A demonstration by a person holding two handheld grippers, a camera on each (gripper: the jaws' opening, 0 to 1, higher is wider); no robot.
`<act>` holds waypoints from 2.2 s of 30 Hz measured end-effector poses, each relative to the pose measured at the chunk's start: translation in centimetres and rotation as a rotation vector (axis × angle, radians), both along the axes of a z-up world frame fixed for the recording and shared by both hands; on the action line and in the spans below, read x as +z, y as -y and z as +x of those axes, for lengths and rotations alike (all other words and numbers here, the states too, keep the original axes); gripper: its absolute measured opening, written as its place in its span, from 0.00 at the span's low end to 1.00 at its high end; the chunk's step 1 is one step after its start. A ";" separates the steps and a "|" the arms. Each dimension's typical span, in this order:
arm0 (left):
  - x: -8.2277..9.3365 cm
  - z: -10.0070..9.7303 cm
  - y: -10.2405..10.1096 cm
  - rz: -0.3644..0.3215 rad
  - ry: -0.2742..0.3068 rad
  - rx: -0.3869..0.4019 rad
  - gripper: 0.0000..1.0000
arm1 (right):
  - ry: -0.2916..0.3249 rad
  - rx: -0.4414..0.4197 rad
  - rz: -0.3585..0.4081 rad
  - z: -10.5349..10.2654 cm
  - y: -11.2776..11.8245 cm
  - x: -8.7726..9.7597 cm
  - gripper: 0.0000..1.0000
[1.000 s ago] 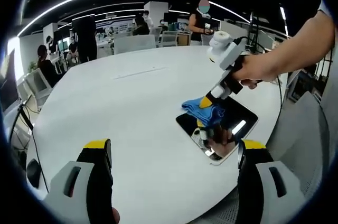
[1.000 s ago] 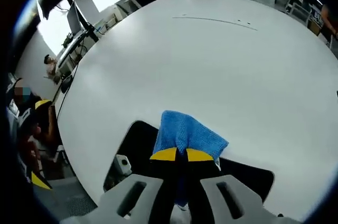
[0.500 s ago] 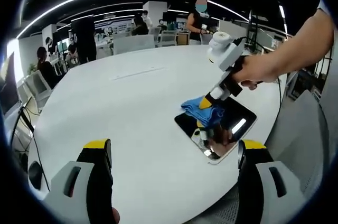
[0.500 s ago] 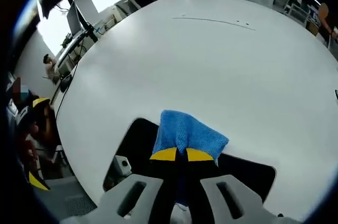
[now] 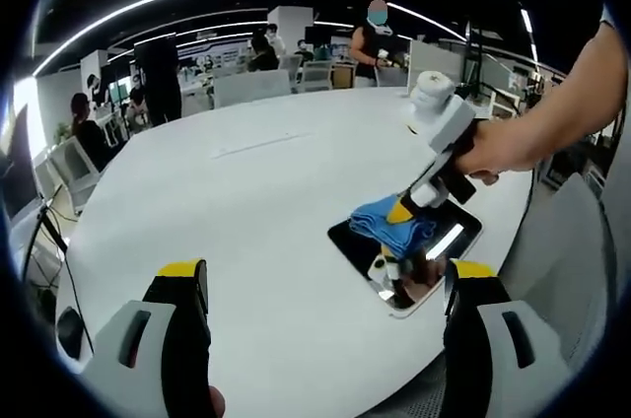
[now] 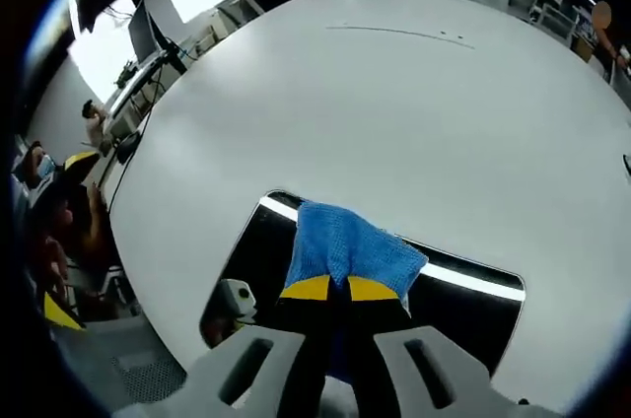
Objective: Wipe the mirror surface with the cleaning cloth until all visible marks leave the cleaned area.
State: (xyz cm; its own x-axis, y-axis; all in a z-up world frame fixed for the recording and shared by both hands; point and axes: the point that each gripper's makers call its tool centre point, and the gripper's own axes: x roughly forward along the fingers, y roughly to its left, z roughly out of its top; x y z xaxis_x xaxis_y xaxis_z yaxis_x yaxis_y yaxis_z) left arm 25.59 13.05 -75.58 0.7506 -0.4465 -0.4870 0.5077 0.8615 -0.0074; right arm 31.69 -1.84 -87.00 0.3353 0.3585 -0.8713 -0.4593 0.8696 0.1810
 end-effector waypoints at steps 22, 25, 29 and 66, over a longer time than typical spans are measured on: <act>0.8 -1.3 1.4 0.009 0.020 -0.045 0.99 | -0.025 -0.015 0.023 -4.7 0.0 -0.1 0.00; 0.8 -1.4 1.5 0.007 0.021 -0.048 0.99 | -0.028 -0.012 0.024 -5.3 -0.1 -0.1 0.00; 0.9 -1.6 1.7 0.005 0.025 -0.052 0.99 | -0.029 -0.007 0.028 -6.2 -0.1 0.0 0.00; 1.1 -1.8 2.4 0.001 0.038 -0.078 0.99 | -0.066 0.034 0.060 -9.2 0.0 0.0 0.00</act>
